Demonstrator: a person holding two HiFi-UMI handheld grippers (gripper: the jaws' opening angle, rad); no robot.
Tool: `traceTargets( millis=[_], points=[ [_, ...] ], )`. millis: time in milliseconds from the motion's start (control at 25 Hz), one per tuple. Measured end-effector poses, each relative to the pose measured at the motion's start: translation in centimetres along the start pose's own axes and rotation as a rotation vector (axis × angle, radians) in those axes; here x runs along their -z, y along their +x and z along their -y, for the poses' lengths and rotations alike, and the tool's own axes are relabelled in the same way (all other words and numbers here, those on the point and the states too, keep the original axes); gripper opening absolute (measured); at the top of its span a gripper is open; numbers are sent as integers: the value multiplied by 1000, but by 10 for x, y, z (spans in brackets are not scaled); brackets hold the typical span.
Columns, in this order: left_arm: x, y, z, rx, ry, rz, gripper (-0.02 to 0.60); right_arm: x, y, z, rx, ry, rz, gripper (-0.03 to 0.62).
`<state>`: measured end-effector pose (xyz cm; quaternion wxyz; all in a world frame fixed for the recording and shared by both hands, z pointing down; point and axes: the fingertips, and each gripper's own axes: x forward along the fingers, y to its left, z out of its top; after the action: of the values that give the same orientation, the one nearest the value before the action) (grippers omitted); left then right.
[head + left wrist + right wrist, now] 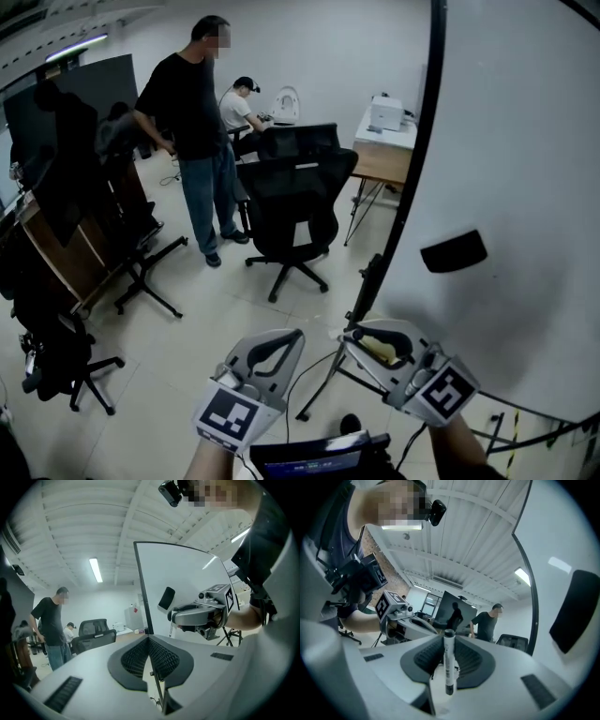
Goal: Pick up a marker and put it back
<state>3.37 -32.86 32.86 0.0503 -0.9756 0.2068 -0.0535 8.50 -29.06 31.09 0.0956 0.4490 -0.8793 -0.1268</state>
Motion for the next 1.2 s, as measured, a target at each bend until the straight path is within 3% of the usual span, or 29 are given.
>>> traceTargets(
  millis=[280,680,1200],
  points=[
    [10,33,1,41,-2,-12,0,14,-9,32,71,31,11,86],
    [34,79,-2,80,-33,-56,0,74,-29,85,188,119,-55,86],
    [72,99,12,122,-67,-147,0,156,-45,87,260,159,-188,87]
  ],
)
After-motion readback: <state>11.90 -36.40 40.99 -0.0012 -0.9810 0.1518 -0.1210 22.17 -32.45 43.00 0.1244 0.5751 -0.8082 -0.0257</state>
